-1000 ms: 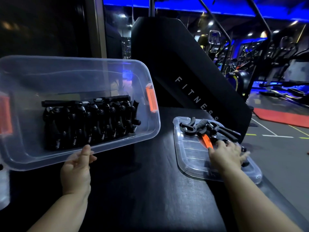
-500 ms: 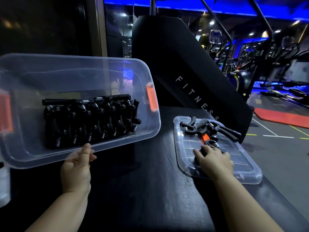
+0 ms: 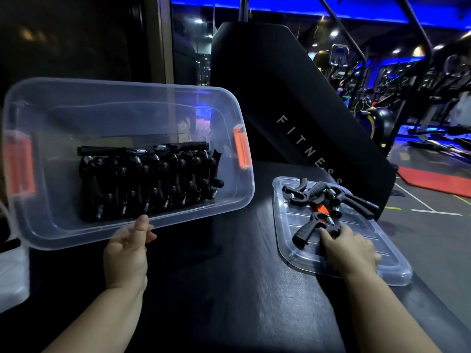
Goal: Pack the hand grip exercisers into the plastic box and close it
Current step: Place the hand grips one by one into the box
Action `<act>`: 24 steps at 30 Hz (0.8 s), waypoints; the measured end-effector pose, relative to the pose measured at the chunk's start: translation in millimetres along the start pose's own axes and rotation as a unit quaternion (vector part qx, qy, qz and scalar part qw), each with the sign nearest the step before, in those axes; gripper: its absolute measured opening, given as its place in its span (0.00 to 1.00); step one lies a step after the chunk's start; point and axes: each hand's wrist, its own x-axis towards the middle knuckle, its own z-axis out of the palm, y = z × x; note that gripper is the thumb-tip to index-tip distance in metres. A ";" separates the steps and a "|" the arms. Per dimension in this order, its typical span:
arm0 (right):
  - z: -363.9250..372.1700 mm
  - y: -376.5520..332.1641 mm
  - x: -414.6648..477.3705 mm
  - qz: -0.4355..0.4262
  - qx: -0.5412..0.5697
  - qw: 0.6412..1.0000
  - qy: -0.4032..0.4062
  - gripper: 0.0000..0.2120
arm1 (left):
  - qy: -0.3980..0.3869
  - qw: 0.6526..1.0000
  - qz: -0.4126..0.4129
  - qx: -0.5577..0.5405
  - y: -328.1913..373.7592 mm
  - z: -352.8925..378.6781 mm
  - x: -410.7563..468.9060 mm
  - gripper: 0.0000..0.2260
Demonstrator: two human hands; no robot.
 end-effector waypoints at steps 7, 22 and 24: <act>-7.1 2.4 1.3 -0.005 0.223 0.974 0.028 0.39 | -0.004 1.000 -0.001 0.000 0.4 -0.4 -0.3 0.10; -11.2 -19.0 -19.7 -0.159 0.478 0.859 0.088 0.25 | -0.009 1.000 -0.017 -0.016 2.8 0.8 -1.4 0.10; -8.2 -21.0 -20.5 -0.173 0.503 0.845 0.060 0.26 | -0.010 1.000 -0.015 -0.017 3.7 1.1 -1.9 0.10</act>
